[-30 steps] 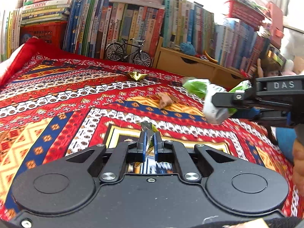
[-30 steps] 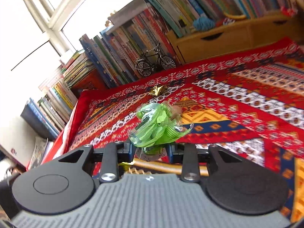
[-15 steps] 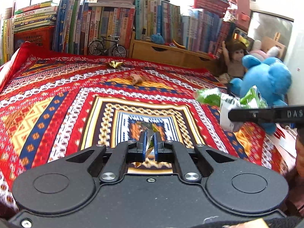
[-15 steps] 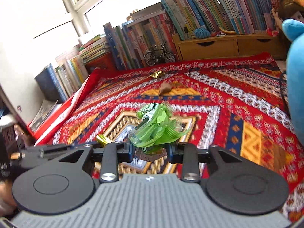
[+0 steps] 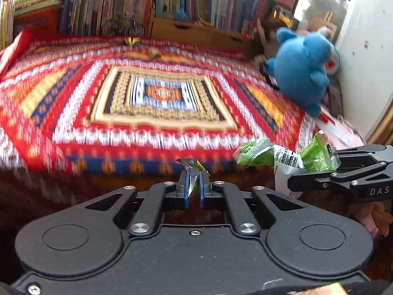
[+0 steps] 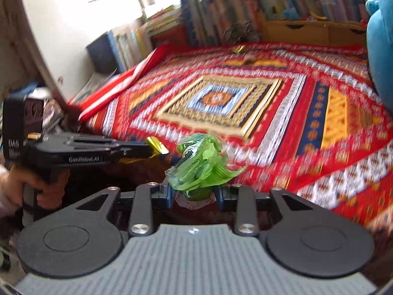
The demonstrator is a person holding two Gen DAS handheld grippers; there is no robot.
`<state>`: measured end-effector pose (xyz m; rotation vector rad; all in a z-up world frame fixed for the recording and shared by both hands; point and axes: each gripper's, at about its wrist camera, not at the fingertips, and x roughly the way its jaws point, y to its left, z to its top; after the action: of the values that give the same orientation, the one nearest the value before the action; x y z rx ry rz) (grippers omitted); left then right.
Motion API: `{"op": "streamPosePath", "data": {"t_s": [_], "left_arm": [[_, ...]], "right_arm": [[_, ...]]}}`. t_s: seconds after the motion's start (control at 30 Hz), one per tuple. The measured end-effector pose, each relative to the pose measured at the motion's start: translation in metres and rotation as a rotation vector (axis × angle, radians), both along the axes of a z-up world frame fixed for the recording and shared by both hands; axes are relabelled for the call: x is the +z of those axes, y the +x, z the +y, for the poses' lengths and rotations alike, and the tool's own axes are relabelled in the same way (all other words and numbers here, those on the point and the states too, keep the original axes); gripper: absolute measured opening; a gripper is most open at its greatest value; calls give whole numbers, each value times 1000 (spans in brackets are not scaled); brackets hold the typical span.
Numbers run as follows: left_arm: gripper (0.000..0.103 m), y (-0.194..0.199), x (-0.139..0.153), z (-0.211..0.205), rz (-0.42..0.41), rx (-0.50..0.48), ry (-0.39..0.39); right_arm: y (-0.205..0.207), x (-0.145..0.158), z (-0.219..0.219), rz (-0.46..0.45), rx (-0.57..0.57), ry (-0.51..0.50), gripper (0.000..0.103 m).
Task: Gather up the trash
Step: 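Carry the green bag and foil scrap down over the trash bin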
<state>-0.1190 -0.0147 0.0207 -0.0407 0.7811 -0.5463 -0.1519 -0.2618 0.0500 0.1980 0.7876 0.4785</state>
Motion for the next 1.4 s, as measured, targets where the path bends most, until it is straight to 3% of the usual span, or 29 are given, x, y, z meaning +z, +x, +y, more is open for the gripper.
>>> {"op": "streamPosePath", "data": {"t_s": [0.27, 0.37, 0.57, 0.93, 1.4], "left_arm": [[8, -30, -53, 3, 152, 1, 50], [8, -37, -82, 2, 210, 32, 90], [9, -42, -134, 6, 378, 105, 94], [11, -50, -177, 7, 459, 121, 184], [12, -44, -191, 4, 490, 107, 218]], "right_arm": [[-37, -52, 21, 119, 57, 23, 38], [-43, -79, 30, 175, 39, 31, 38], [-56, -129, 48, 270, -17, 36, 38], [-71, -166, 68, 353, 8, -30, 40], [-60, -178, 77, 389, 32, -39, 40]]}}
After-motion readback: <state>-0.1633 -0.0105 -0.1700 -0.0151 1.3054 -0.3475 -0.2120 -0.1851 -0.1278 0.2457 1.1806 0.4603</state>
